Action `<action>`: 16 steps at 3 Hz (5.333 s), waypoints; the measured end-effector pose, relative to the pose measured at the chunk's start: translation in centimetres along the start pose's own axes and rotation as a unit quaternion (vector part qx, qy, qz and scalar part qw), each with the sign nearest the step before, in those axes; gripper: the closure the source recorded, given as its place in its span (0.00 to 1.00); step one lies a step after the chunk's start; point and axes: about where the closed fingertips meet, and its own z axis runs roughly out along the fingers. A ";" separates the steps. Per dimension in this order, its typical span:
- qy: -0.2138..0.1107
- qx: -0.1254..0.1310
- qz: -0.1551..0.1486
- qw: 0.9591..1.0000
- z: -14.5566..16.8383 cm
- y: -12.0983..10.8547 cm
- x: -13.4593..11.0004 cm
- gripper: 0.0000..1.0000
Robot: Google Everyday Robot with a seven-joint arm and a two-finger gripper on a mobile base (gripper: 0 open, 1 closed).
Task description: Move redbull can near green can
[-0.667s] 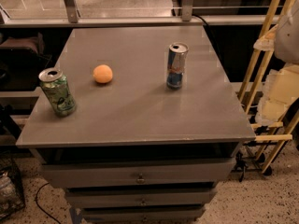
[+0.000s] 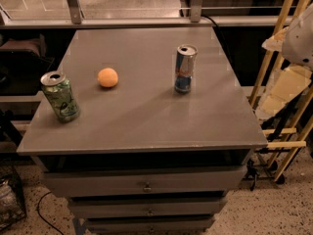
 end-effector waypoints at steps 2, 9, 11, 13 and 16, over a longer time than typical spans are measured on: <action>-0.179 0.001 0.075 0.981 7.6 -5.6 -3.3 0.00; -0.320 -0.076 0.067 0.942 12.9 -6.2 -13.7 0.26; -0.333 -0.089 0.063 0.937 14.5 -6.2 -15.0 0.72; -0.353 -0.092 0.002 0.931 7.1 -6.2 -16.1 1.00; -0.380 -0.155 -0.053 0.910 9.9 0.4 -22.4 1.00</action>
Offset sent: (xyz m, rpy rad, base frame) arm 0.1191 0.0377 -0.0553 0.5416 -0.1148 -0.0670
